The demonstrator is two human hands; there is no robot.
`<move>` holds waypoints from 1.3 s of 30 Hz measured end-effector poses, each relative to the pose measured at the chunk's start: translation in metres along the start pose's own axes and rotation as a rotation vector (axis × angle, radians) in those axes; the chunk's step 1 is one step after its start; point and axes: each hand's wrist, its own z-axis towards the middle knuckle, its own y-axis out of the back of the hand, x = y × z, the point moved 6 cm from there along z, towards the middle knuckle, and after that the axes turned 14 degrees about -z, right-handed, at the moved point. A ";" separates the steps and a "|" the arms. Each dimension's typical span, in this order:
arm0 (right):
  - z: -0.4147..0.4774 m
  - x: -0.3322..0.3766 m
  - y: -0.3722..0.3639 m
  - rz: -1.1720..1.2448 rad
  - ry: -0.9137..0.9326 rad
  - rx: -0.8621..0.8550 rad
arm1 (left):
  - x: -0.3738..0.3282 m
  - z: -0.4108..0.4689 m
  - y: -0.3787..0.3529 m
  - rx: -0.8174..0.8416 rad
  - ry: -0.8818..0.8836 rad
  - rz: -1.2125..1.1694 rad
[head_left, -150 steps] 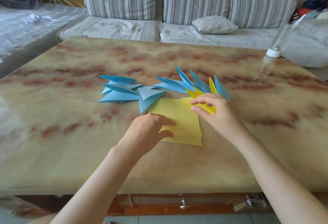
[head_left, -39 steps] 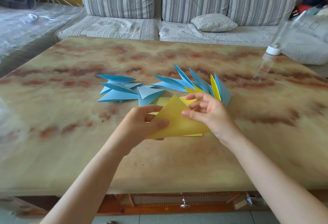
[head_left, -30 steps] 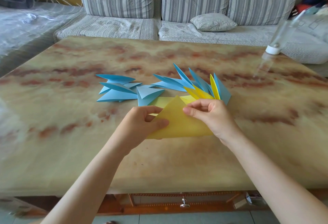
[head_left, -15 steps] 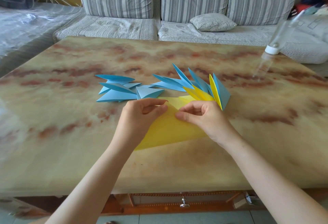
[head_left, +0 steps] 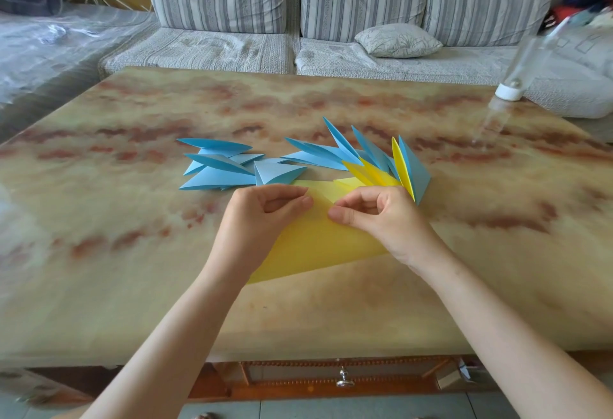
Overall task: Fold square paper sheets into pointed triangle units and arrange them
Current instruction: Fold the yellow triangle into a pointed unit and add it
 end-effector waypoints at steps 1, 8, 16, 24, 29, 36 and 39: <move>0.000 0.000 0.000 -0.004 0.002 0.005 | -0.001 0.000 0.000 -0.004 0.001 -0.005; -0.002 0.003 0.001 0.008 0.009 0.001 | -0.001 -0.001 0.002 -0.040 0.006 -0.013; -0.004 0.006 0.001 -0.011 0.023 0.007 | -0.001 -0.002 0.003 -0.047 0.026 -0.023; -0.004 0.007 0.001 -0.021 0.032 0.007 | -0.001 -0.002 0.003 -0.061 0.055 -0.066; -0.004 0.006 0.001 -0.038 0.035 0.011 | 0.000 -0.002 0.003 -0.065 0.064 -0.064; -0.004 0.005 0.000 -0.072 0.047 0.030 | 0.001 -0.002 0.001 -0.034 0.090 -0.068; -0.003 0.005 0.000 -0.063 0.047 0.034 | 0.001 0.000 0.002 -0.023 0.081 -0.038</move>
